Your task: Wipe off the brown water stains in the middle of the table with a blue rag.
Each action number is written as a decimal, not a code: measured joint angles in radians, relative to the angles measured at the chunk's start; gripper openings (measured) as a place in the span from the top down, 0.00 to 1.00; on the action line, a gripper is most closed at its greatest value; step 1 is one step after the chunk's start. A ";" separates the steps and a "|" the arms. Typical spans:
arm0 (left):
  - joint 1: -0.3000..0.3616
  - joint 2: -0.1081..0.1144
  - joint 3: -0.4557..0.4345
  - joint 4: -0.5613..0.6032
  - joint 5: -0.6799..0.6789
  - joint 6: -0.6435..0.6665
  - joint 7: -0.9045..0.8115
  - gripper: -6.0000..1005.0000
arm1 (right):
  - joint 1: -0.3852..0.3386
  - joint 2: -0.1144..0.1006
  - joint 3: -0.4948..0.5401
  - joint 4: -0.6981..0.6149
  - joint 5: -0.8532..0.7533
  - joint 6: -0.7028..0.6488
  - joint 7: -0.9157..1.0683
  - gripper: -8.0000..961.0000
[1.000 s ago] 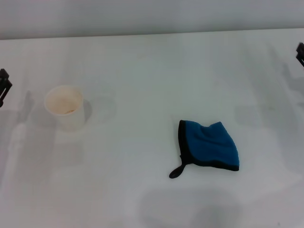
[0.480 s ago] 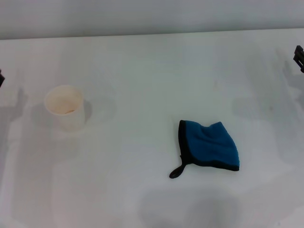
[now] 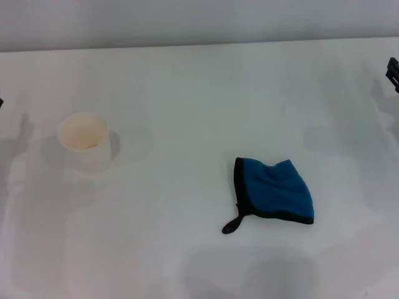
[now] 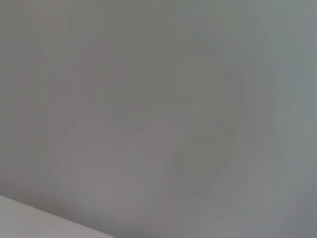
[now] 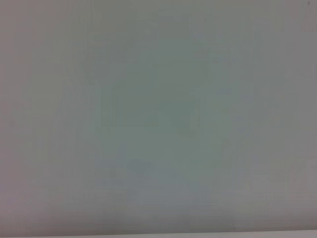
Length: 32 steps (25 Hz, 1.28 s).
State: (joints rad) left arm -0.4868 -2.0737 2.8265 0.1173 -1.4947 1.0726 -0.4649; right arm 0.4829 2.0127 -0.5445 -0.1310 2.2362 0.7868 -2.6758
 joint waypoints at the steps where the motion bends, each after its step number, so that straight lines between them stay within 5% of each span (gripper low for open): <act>1: 0.000 0.000 0.000 0.000 0.000 0.000 0.000 0.11 | 0.001 0.000 0.000 0.000 0.000 0.000 0.000 0.29; 18: 0.011 0.001 0.003 -0.008 0.038 -0.099 -0.006 0.11 | 0.004 0.003 0.001 0.009 0.013 0.143 0.007 0.29; 32: 0.016 0.001 0.001 -0.044 0.217 -0.094 -0.051 0.12 | 0.001 0.007 0.001 0.012 0.013 0.138 -0.001 0.29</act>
State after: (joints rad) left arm -0.4712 -2.0724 2.8275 0.0730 -1.2780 0.9789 -0.5161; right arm 0.4837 2.0192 -0.5434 -0.1190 2.2488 0.9243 -2.6764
